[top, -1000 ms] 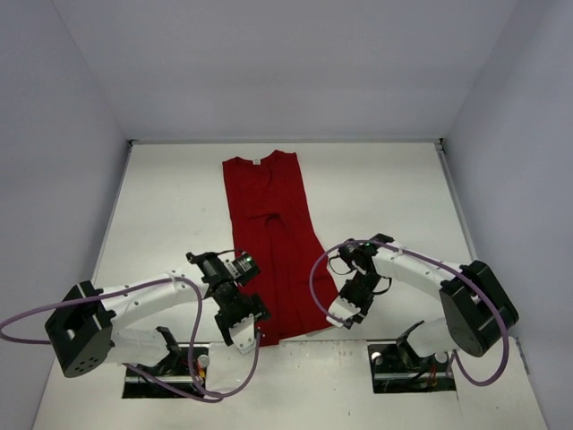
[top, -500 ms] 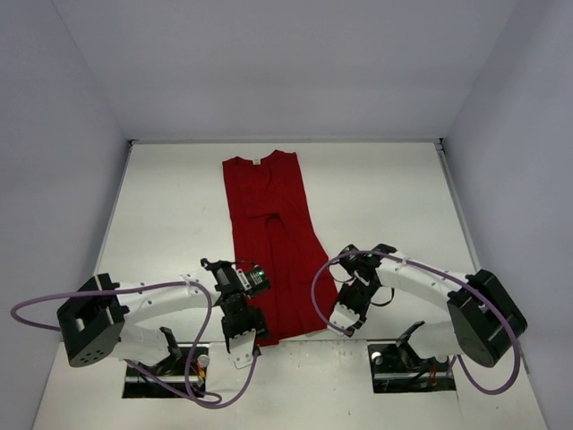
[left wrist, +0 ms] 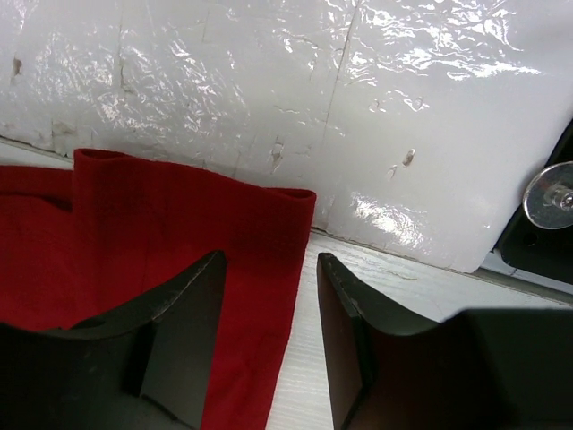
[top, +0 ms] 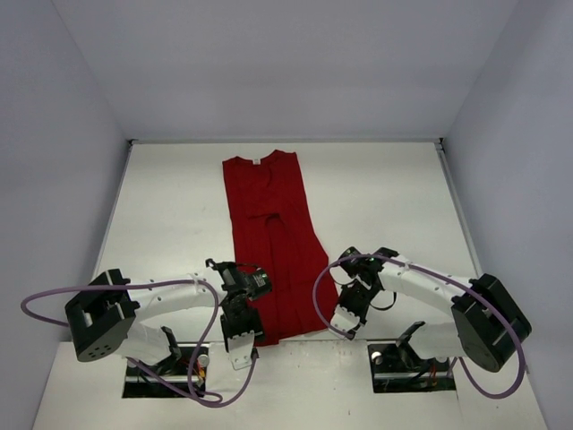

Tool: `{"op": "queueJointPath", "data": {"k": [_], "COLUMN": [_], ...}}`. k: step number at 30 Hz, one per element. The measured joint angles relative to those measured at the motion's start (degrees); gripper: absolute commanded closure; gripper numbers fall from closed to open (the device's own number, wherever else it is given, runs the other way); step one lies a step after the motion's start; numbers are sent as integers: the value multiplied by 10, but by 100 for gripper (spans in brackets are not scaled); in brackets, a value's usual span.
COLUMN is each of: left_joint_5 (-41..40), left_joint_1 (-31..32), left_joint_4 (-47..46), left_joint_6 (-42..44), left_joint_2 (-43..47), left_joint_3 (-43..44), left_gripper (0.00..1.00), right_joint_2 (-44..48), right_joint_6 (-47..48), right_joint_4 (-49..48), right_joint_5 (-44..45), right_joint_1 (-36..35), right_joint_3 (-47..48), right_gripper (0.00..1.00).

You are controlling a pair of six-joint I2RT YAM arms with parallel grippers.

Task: Fold and stack the t-shirts
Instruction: Grab the bottom of the folded rectangular tshirt with both arms

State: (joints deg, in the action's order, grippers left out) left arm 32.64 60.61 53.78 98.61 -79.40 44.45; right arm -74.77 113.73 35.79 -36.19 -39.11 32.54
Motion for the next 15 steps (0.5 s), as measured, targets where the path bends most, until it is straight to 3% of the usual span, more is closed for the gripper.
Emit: {"op": "queueJointPath", "data": {"k": [15], "left_joint_5": [4], "left_joint_1": [35], "left_joint_4": [2], "left_joint_6": [4], "left_joint_2": [-3], "left_joint_3": [-13], "left_gripper": [68], "right_joint_2": [-31], "right_joint_6": [2], "right_joint_4": [-6], "right_joint_5": [-37], "right_joint_1": [0], "right_joint_3": [14], "right_gripper": [89]}}
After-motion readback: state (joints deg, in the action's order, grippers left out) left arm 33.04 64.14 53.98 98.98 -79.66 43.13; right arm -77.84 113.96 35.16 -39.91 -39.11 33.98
